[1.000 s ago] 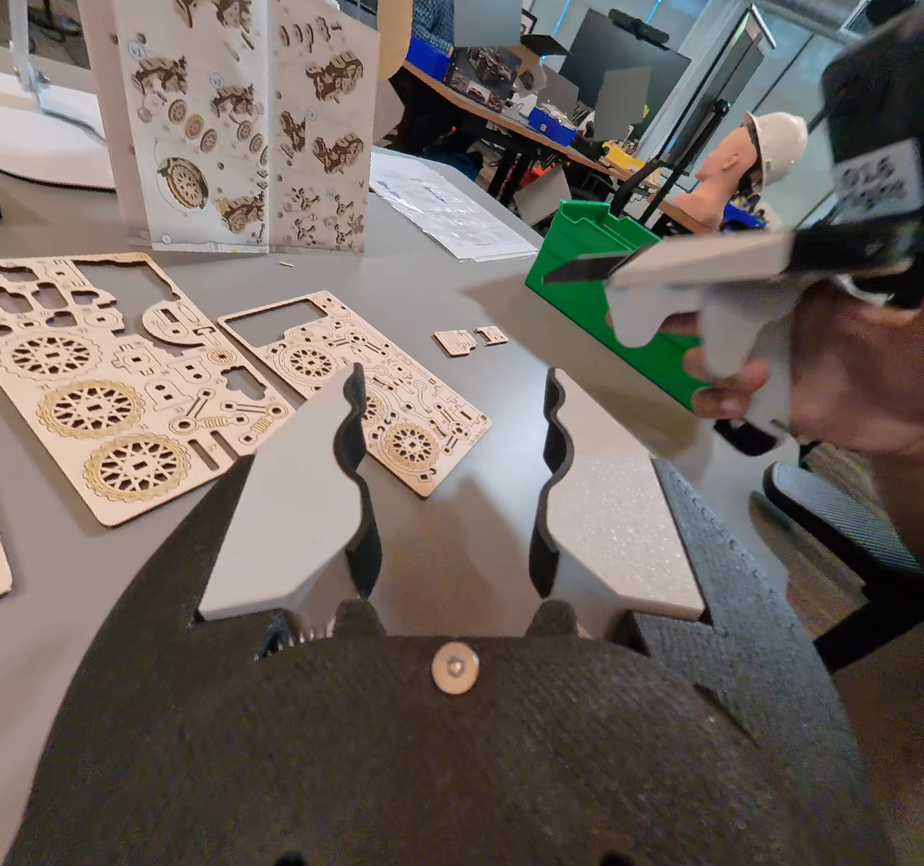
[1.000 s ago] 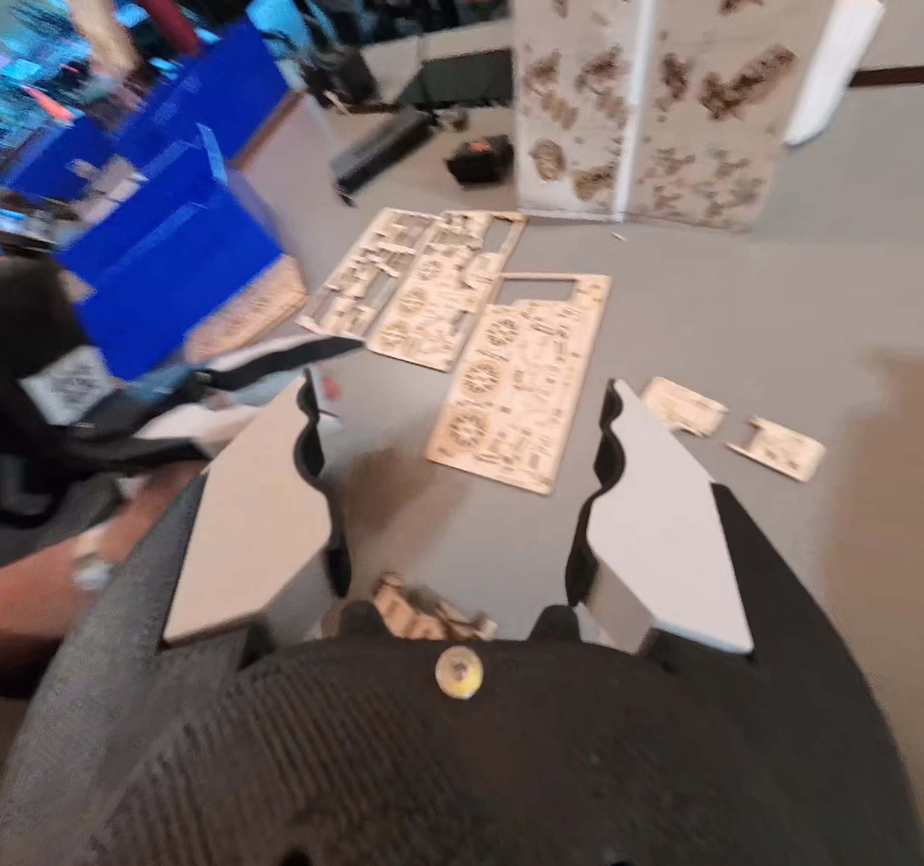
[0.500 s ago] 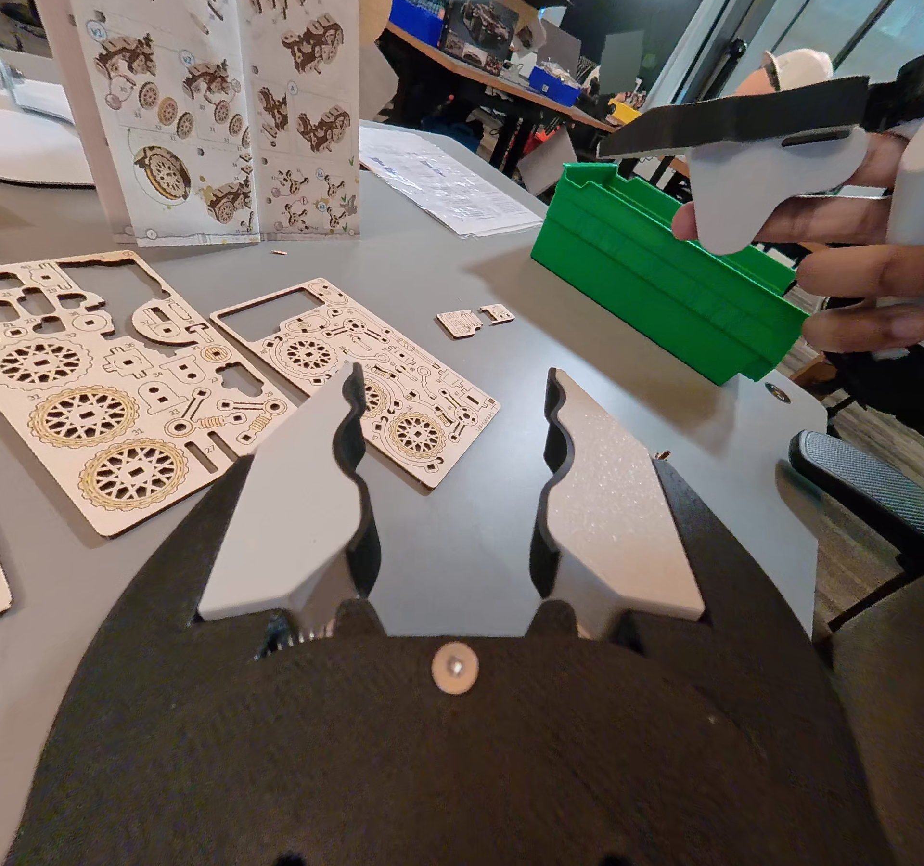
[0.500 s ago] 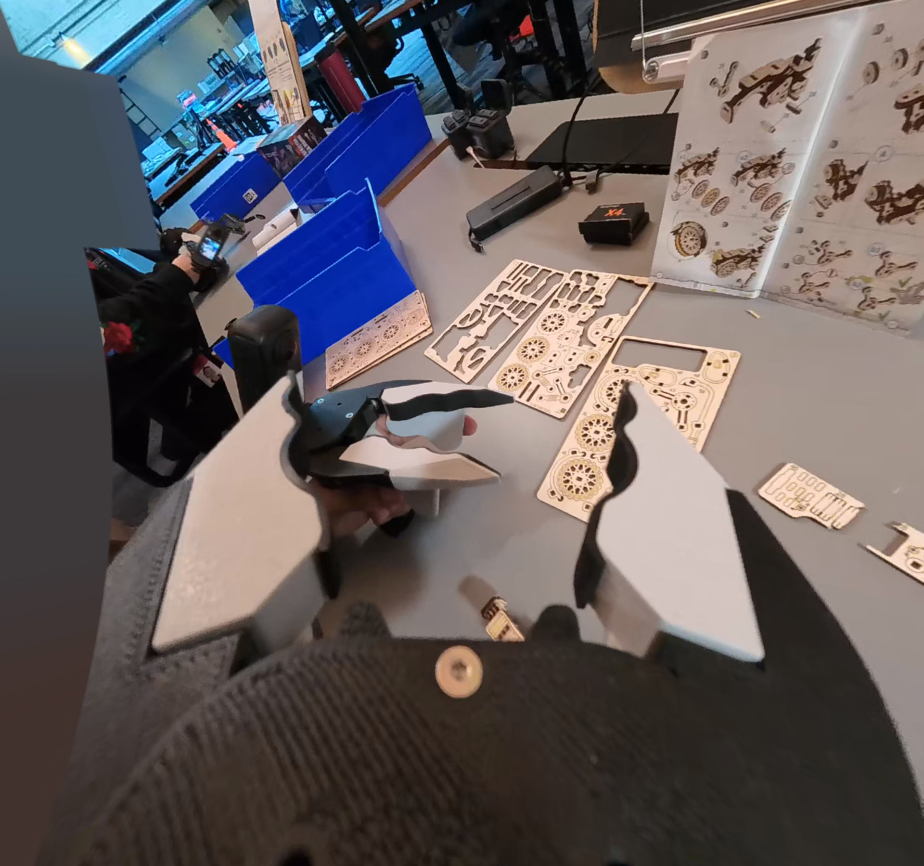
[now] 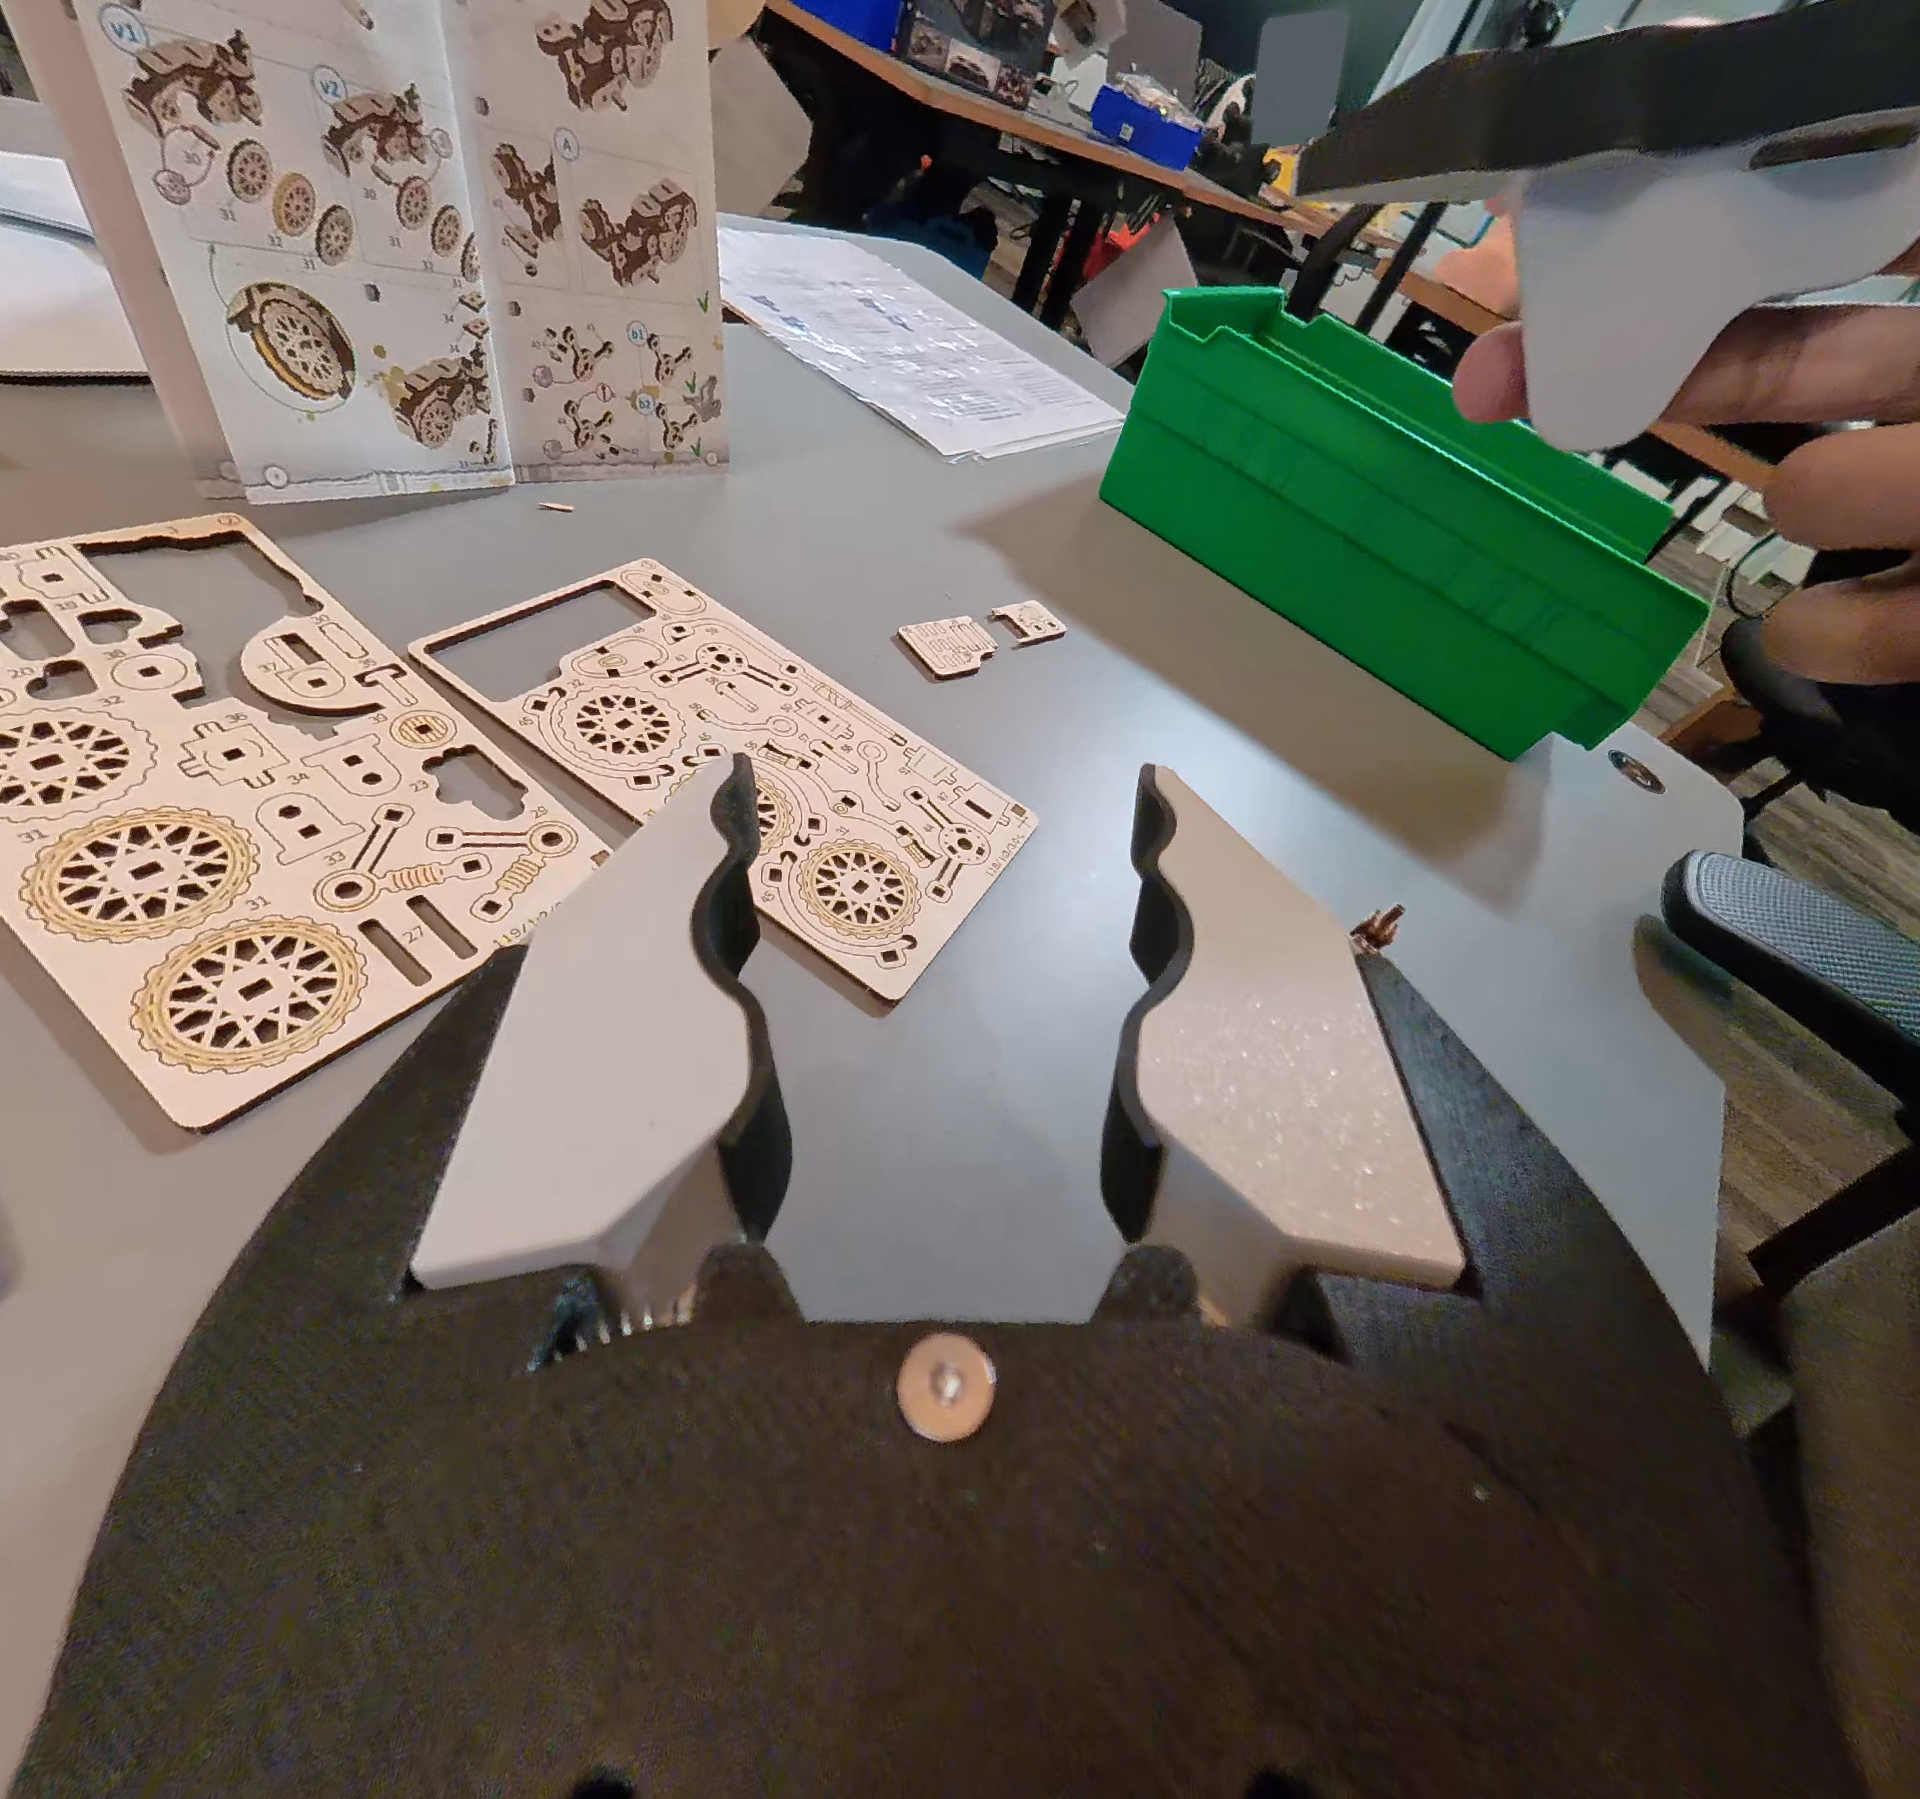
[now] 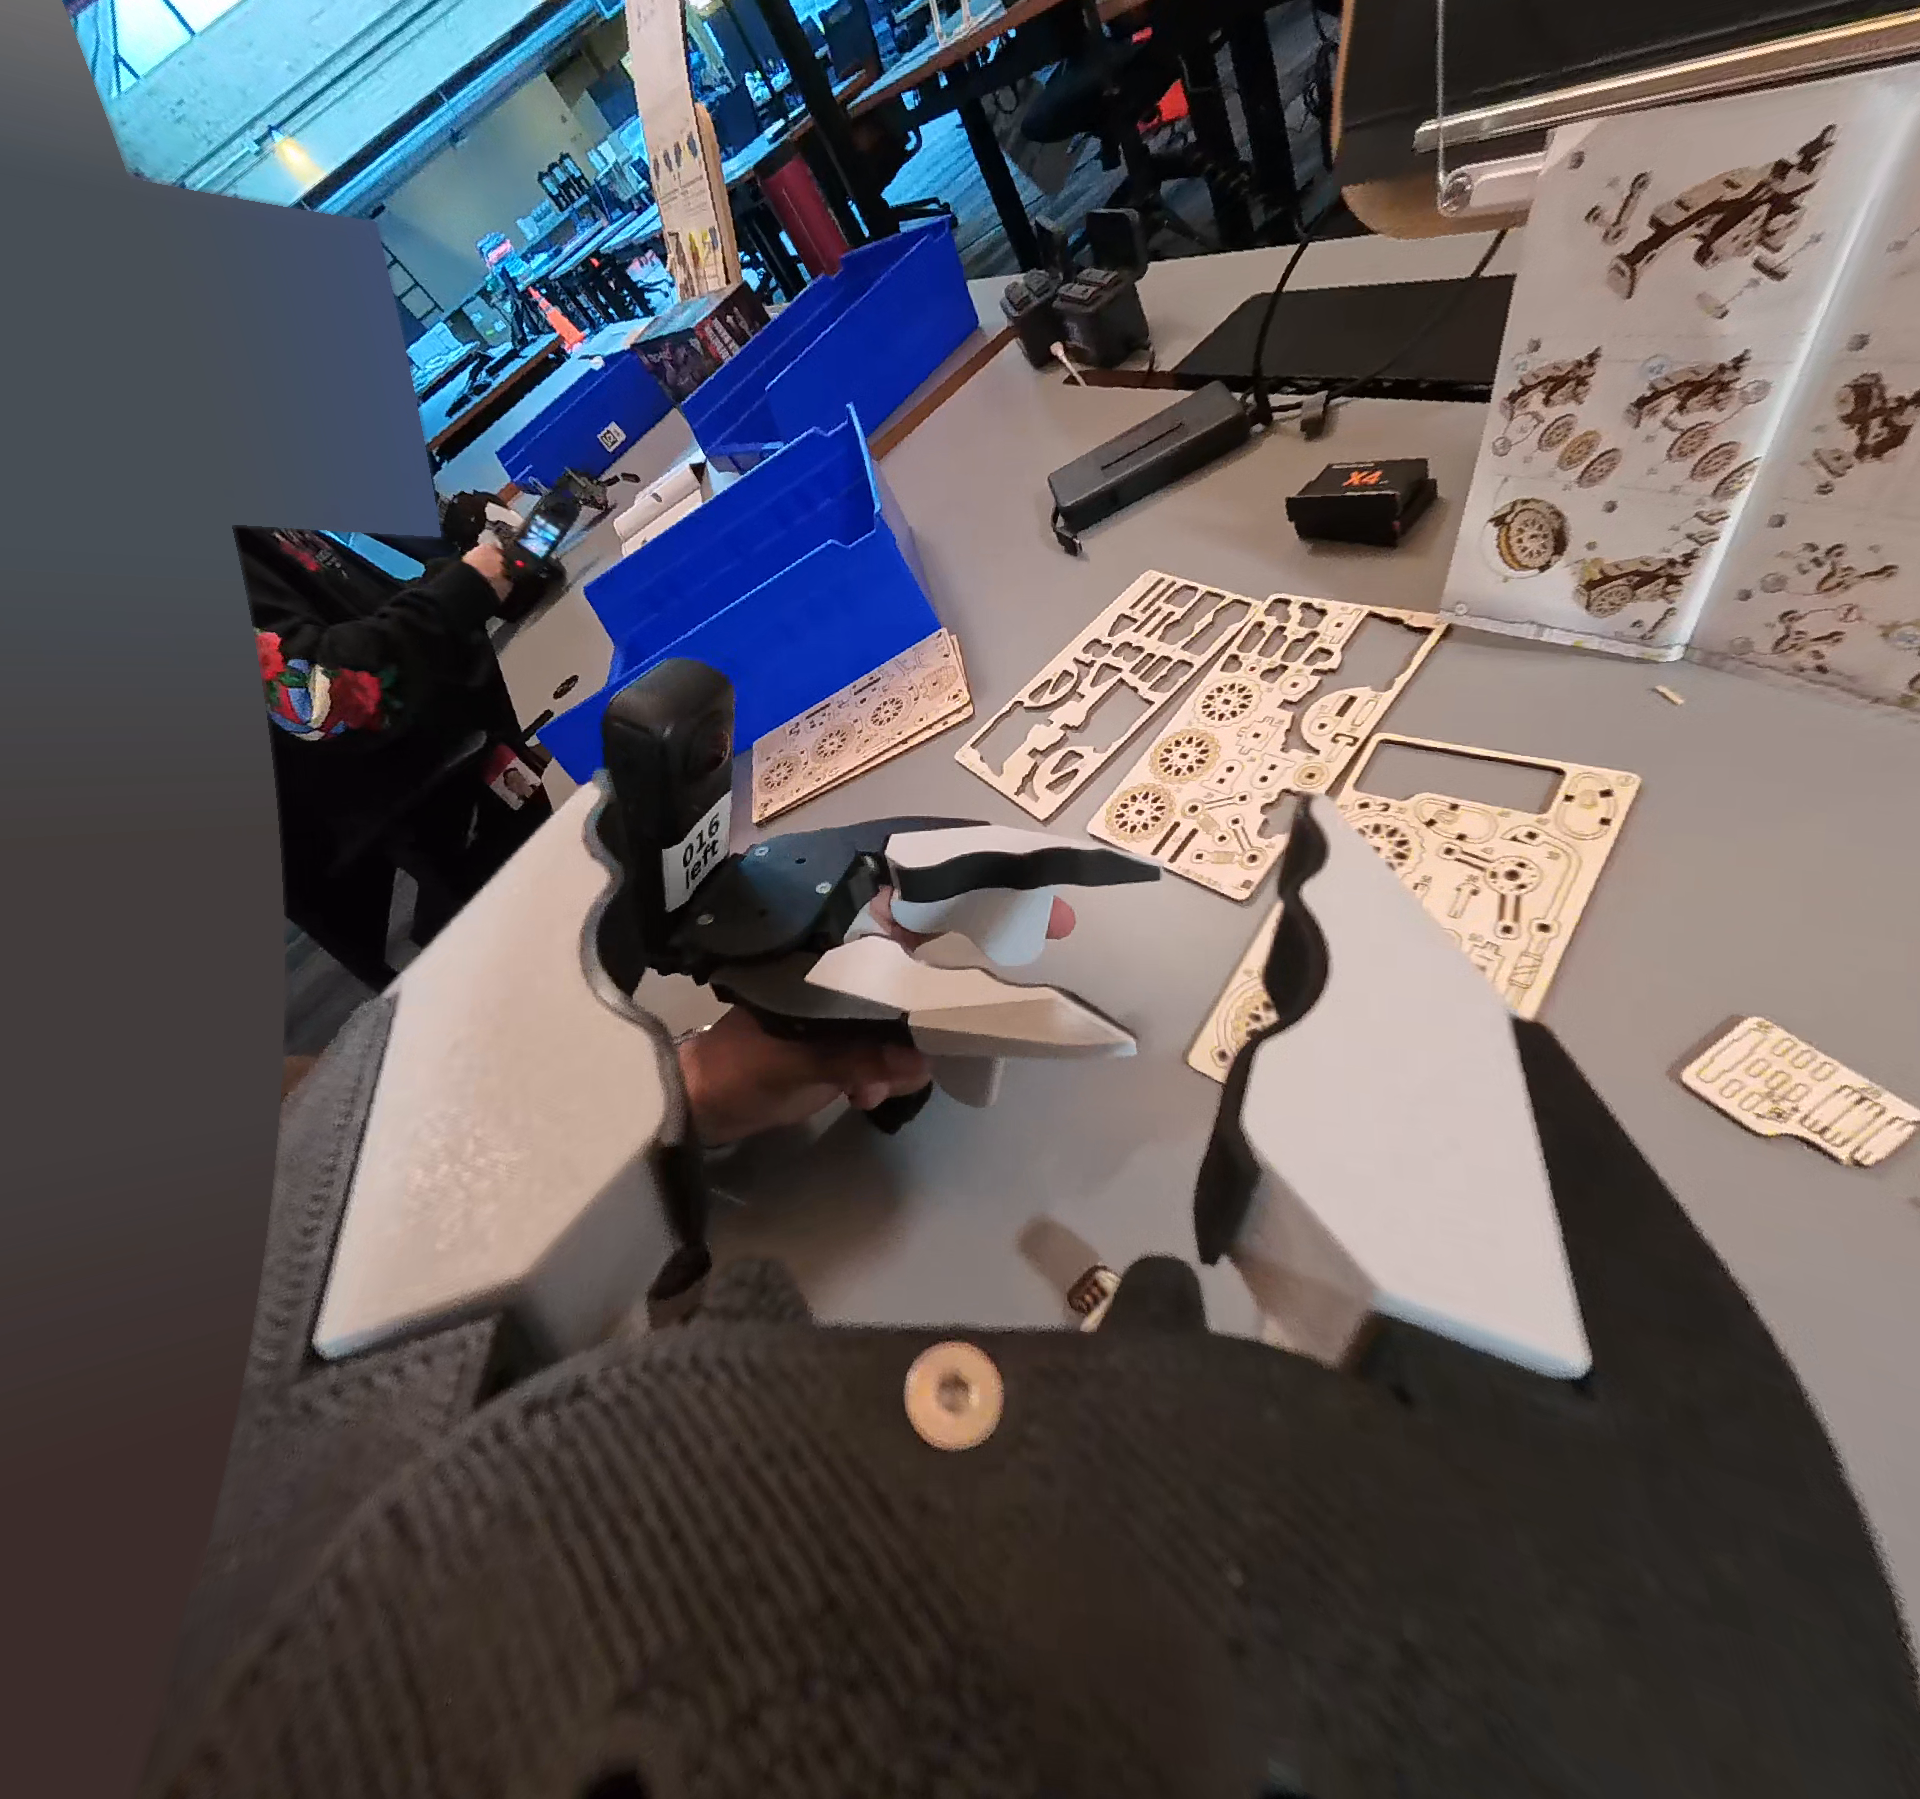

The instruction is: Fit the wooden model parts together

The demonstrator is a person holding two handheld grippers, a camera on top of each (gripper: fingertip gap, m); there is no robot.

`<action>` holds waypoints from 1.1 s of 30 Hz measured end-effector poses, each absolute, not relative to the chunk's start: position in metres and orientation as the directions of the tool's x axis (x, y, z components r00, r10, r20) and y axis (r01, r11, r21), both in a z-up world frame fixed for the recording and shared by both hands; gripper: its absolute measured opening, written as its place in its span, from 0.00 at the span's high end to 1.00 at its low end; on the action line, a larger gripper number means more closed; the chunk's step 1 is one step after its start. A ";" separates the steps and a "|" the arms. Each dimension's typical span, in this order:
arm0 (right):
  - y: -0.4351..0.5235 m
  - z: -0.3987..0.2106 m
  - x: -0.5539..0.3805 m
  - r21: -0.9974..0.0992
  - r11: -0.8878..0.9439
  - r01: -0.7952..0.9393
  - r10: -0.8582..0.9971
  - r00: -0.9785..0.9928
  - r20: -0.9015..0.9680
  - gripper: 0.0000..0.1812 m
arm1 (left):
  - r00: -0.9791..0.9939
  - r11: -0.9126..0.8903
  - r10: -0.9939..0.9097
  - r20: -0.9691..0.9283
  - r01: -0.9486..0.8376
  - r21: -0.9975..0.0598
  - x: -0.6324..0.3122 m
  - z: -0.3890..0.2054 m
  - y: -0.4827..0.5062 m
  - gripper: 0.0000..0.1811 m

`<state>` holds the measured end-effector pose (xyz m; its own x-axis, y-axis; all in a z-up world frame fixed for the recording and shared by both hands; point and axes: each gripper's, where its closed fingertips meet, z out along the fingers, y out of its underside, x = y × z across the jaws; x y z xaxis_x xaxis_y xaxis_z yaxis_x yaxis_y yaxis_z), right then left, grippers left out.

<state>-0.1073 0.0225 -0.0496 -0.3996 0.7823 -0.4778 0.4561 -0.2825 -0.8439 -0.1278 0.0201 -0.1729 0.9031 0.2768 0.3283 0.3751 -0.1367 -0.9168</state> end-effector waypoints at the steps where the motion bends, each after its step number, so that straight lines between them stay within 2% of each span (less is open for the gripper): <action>1: 0.024 -0.050 -0.108 -0.843 -0.284 0.457 0.781 -0.399 -0.480 0.33 | 0.903 -0.137 0.277 0.328 0.375 -0.917 -0.128 -0.173 0.020 0.61; 6: 0.049 -0.070 -0.117 -0.850 -0.271 0.451 0.832 -0.334 -0.443 0.32 | 0.902 -0.135 0.281 0.329 0.376 -0.917 -0.129 -0.173 0.019 0.61; 10: 0.096 -0.098 -0.129 -0.918 -0.206 0.339 0.905 -0.291 -0.311 0.39 | 0.897 -0.132 0.276 0.345 0.391 -0.911 -0.130 -0.173 0.018 0.61; 11: 0.105 -0.110 -0.130 -0.930 -0.167 0.328 0.918 -0.293 -0.268 0.43 | 0.895 -0.130 0.275 0.351 0.396 -0.909 -0.130 -0.173 0.018 0.61; 13: 0.122 -0.137 -0.129 -0.936 -0.106 0.337 0.938 -0.280 -0.207 0.61 | 0.890 -0.128 0.267 0.369 0.412 -0.902 -0.130 -0.174 0.018 0.61; 14: 0.128 -0.148 -0.128 -0.936 -0.097 0.339 0.941 -0.276 -0.198 0.66 | 0.887 -0.126 0.261 0.382 0.424 -0.897 -0.130 -0.174 0.018 0.61; 17: 0.129 -0.160 -0.129 -0.924 -0.127 0.360 0.905 -0.339 -0.257 0.73 | 0.871 -0.113 0.241 0.429 0.464 -0.879 -0.129 -0.175 0.020 0.63; 18: 0.129 -0.159 -0.131 -0.928 -0.120 0.352 0.896 -0.364 -0.254 0.81 | 0.865 -0.114 0.233 0.444 0.478 -0.871 -0.129 -0.176 0.022 0.64; 19: 0.129 -0.158 -0.132 -0.937 -0.093 0.337 0.894 -0.387 -0.228 0.88 | 0.862 -0.118 0.224 0.454 0.486 -0.866 -0.128 -0.176 0.023 0.69; 20: 0.127 -0.157 -0.133 -0.945 -0.059 0.322 0.891 -0.411 -0.196 0.96 | 0.864 -0.127 0.214 0.455 0.487 -0.864 -0.127 -0.177 0.024 0.81; 21: 0.124 -0.156 -0.135 -0.951 -0.031 0.308 0.887 -0.430 -0.168 1.00 | 0.873 -0.136 0.182 0.452 0.478 -0.868 -0.124 -0.175 0.026 0.94; 23: 0.121 -0.151 -0.141 -0.960 0.024 0.279 0.897 -0.429 -0.102 1.00 | 0.884 -0.151 0.173 0.433 0.459 -0.876 -0.125 -0.175 0.030 1.00; 26: 0.116 -0.145 -0.150 -0.958 0.202 0.203 0.908 -0.405 0.105 1.00 | 0.908 -0.170 0.197 0.371 0.404 -0.899 -0.129 -0.173 0.034 1.00; 29: 0.120 -0.145 -0.154 -0.896 0.417 0.152 0.884 -0.297 0.361 1.00 | 0.925 -0.186 0.264 0.272 0.325 -0.927 -0.134 -0.174 0.032 1.00; 31: 0.120 -0.150 -0.151 -0.881 0.445 0.161 0.882 -0.248 0.400 0.98 | 0.933 -0.198 0.269 0.240 0.297 -0.934 -0.131 -0.173 0.031 1.00; 33: 0.116 -0.151 -0.146 -0.910 0.379 0.168 0.913 -0.228 0.338 0.94 | 0.933 -0.185 0.257 0.253 0.304 -0.934 -0.124 -0.167 0.031 1.00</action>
